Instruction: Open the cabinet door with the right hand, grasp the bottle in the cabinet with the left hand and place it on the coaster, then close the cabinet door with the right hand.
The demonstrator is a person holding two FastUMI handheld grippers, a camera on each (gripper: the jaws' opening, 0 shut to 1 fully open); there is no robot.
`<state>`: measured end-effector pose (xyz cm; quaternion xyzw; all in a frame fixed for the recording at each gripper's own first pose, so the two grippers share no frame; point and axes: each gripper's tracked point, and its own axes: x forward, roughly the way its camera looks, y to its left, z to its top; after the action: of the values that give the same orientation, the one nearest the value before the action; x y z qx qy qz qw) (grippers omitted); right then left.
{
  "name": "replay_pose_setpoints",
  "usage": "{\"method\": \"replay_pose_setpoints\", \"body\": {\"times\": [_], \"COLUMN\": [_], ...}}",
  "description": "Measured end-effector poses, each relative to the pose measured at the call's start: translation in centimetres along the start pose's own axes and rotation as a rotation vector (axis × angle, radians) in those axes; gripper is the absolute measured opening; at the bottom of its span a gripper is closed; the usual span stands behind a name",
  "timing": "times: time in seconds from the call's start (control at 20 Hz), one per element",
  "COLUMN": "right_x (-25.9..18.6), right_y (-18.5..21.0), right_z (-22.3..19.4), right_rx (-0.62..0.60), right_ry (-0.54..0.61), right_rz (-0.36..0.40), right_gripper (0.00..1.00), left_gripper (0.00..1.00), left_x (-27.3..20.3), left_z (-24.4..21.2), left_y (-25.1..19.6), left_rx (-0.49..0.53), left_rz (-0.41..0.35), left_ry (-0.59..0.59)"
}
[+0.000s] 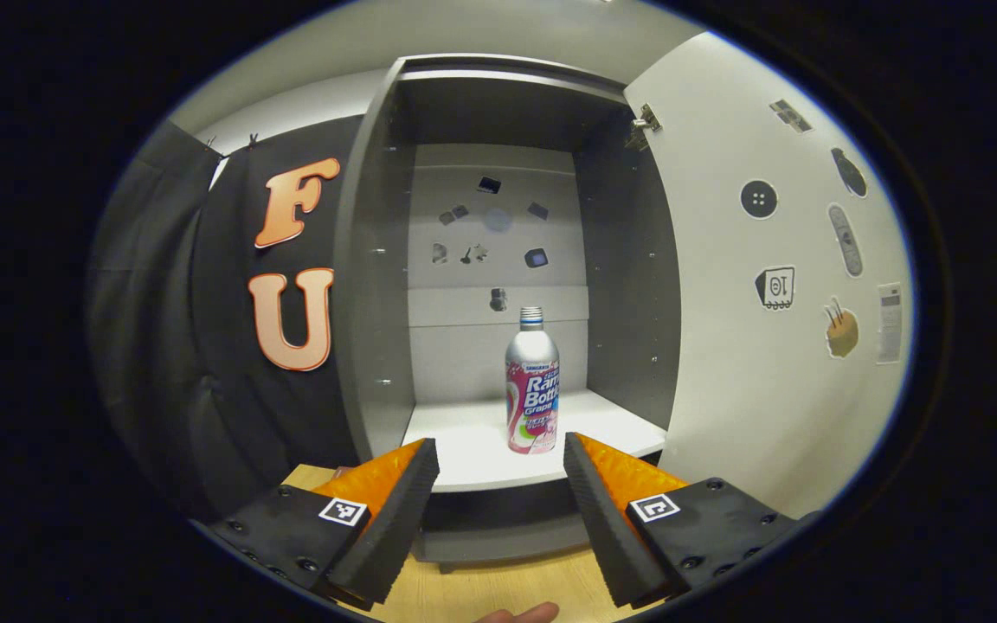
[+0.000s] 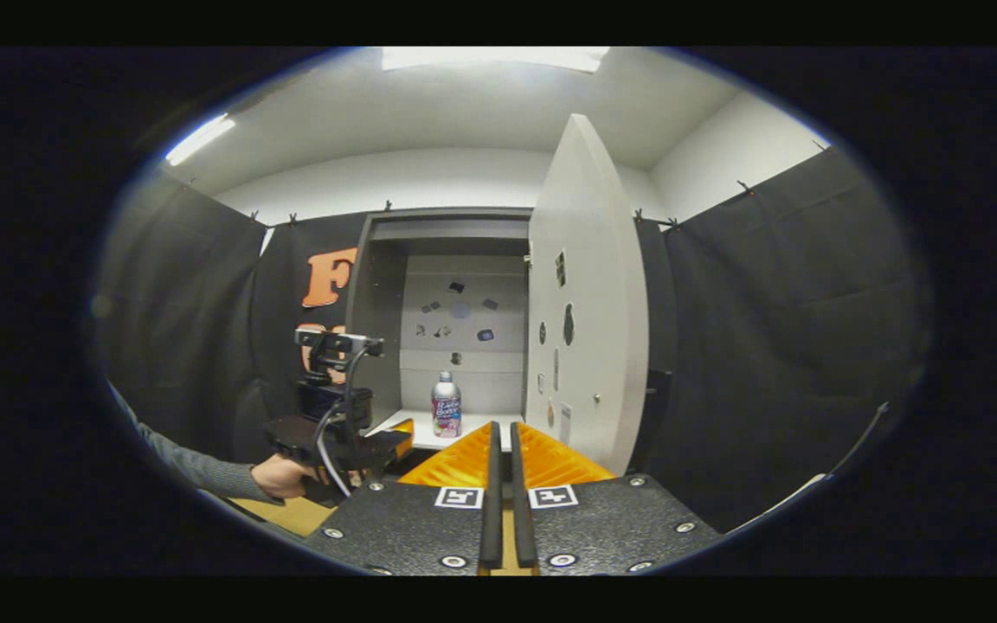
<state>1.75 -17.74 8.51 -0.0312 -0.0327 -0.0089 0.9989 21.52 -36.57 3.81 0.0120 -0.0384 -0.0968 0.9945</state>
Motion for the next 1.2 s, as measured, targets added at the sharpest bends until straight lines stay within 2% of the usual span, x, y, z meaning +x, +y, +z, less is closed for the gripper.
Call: {"method": "replay_pose_setpoints", "body": {"times": [0.1, 0.15, 0.3, 0.65, 0.7, 0.75, 0.9, 0.95, 1.0, 1.05, 1.1, 1.15, 1.2], "right_x": [1.4, 2.0, 3.6, 6.0, 6.1, 6.2, 6.2, 6.2, 6.0, 5.9, 5.6, 5.3, 5.1], "right_y": [0.3, 0.5, 0.3, 0.0, 0.1, 0.0, 0.0, 0.0, 0.1, 0.2, 0.4, 0.6, 0.8], "right_z": [-0.4, -0.6, -1.2, -2.7, -2.8, -2.7, -2.8, -2.9, -3.1, -3.1, -3.2, -3.4, -3.5], "right_rx": [-0.004, -0.006, 0.0, 0.001, 0.002, 0.004, 0.017, 0.022, 0.025, 0.028, 0.03, 0.032, 0.034], "right_ry": [0.015, 0.023, 0.046, 0.101, 0.103, 0.102, 0.101, 0.103, 0.104, 0.105, 0.106, 0.11, 0.113], "right_rz": [-0.015, -0.023, -0.058, -0.12, -0.125, -0.129, -0.137, -0.136, -0.137, -0.131, -0.128, -0.122, -0.114], "right_gripper": [0.0, 0.05, 0.05, 0.05, 0.11, 0.0, 0.0, 0.0, 0.05, 0.0, 0.05, 0.0, 0.0], "left_gripper": [0.94, 0.95, 0.95, 0.95, 0.95, 0.95, 0.94, 0.86, 0.86, 0.86, 0.85, 0.86, 0.85], "left_x": [4.0, 5.8, 10.3, 17.2, 17.6, 17.8, 17.1, 16.9, 16.4, 15.7, 14.7, 13.6, 12.4], "left_z": [0.0, -0.2, -1.0, -3.7, -4.0, -4.2, -3.4, -3.0, -2.6, -2.5, -2.0, -1.7, -1.6], "left_y": [-1.2, -1.5, -2.1, -2.6, -2.7, -2.6, -2.4, -2.0, -2.0, -1.9, -1.7, -1.4, -1.2], "left_rx": [0.005, 0.008, -0.002, -0.007, -0.003, 0.0, -0.004, -0.002, 0.002, 0.01, 0.014, 0.014, 0.015], "left_rz": [-0.028, -0.038, -0.049, -0.059, -0.059, -0.055, -0.046, -0.047, -0.052, -0.054, -0.052, -0.053, -0.055], "left_ry": [0.0, 0.006, 0.02, 0.066, 0.071, 0.075, 0.05, 0.035, 0.025, 0.016, 0.001, -0.01, -0.016]}}
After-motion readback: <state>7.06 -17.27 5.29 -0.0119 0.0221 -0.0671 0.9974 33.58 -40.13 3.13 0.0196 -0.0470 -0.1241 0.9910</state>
